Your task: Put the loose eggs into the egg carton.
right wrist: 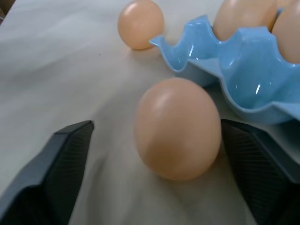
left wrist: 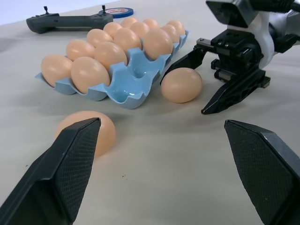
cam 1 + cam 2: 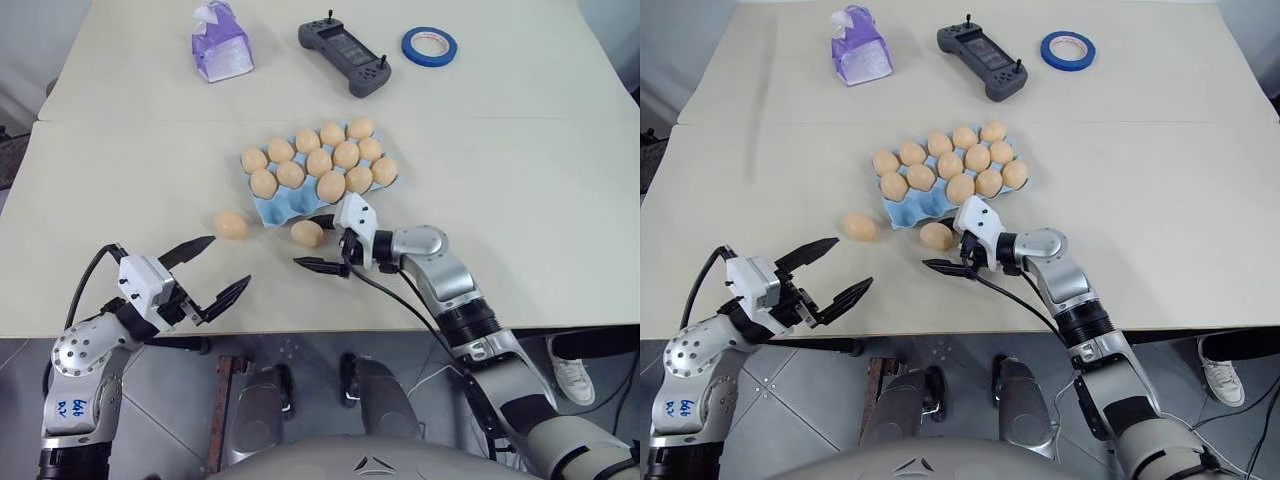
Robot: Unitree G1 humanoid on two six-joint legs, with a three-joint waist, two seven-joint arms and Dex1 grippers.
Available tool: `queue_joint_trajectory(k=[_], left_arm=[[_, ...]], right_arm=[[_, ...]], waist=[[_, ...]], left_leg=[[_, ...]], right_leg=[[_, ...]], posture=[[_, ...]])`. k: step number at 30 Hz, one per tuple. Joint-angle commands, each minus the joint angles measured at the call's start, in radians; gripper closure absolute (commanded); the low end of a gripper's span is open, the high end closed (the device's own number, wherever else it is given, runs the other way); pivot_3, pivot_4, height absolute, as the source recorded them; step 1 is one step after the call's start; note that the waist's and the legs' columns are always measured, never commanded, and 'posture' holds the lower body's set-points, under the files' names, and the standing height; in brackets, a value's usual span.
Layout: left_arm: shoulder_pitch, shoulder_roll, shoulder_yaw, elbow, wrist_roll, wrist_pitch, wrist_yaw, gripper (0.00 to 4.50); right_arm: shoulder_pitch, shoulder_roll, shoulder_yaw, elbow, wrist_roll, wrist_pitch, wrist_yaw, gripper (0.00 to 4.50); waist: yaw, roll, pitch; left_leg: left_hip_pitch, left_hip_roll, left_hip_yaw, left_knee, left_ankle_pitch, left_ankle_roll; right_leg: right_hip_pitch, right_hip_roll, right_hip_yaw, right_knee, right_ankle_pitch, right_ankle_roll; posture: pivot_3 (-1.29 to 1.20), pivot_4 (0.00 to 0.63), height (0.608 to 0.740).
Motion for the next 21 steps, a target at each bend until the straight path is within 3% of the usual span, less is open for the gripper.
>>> queue_joint_trajectory(k=[1, 4, 7, 12, 17, 21], left_arm=[[0.003, 0.007, 0.004, -0.033, -0.006, -0.003, 0.000, 0.00], [0.005, 0.006, 0.004, -0.033, -0.004, -0.003, 0.002, 0.00], [0.007, 0.002, 0.001, -0.035, -0.002, -0.003, 0.006, 0.00], [0.009, -0.001, -0.002, -0.033, -0.001, -0.005, 0.009, 0.00], [0.000, -0.003, -0.010, -0.028, 0.002, -0.006, 0.015, 0.00], [-0.001, -0.004, -0.010, -0.034, 0.002, -0.009, 0.022, 0.00]], right_arm=[[-0.011, 0.015, -0.008, -0.018, 0.010, -0.030, 0.004, 1.64], [-0.003, 0.015, -0.010, -0.043, 0.027, -0.028, 0.024, 2.66], [-0.001, 0.007, -0.013, -0.080, 0.043, -0.014, 0.043, 3.15], [-0.072, 0.033, -0.059, -0.111, 0.089, 0.036, 0.012, 3.15], [-0.194, 0.070, -0.100, 0.042, 0.030, -0.065, -0.114, 3.15], [-0.229, 0.060, -0.100, 0.139, 0.017, -0.124, -0.092, 1.96]], waist=[[-0.001, 0.000, 0.000], [0.000, 0.000, 0.000], [0.000, 0.000, 0.000], [-0.002, 0.000, 0.000], [-0.012, 0.000, 0.000], [-0.014, 0.000, 0.000]], left_leg=[[0.000, 0.000, 0.000, 0.000, 0.000, 0.000], [0.000, 0.000, 0.000, 0.001, 0.000, 0.000], [0.000, 0.000, 0.000, 0.000, 0.000, 0.000], [0.000, 0.000, 0.000, 0.000, 0.000, 0.000], [0.001, 0.000, 0.000, 0.001, 0.001, -0.001], [0.000, 0.000, 0.000, 0.000, 0.001, -0.001]], right_leg=[[0.000, 0.000, 0.000, 0.000, 0.000, 0.000], [0.000, 0.000, 0.000, 0.001, 0.000, 0.000], [0.000, 0.000, 0.000, 0.001, 0.000, 0.000], [0.000, 0.000, 0.000, 0.001, 0.000, 0.000], [0.000, 0.000, 0.000, 0.002, 0.000, 0.000], [0.000, 0.000, 0.000, 0.001, 0.000, 0.000]], posture=[[0.00, 0.150, 0.740], [0.00, 0.150, 0.740], [0.00, 0.150, 0.740], [0.00, 0.150, 0.740], [0.00, 0.150, 0.740], [0.00, 0.150, 0.740]])
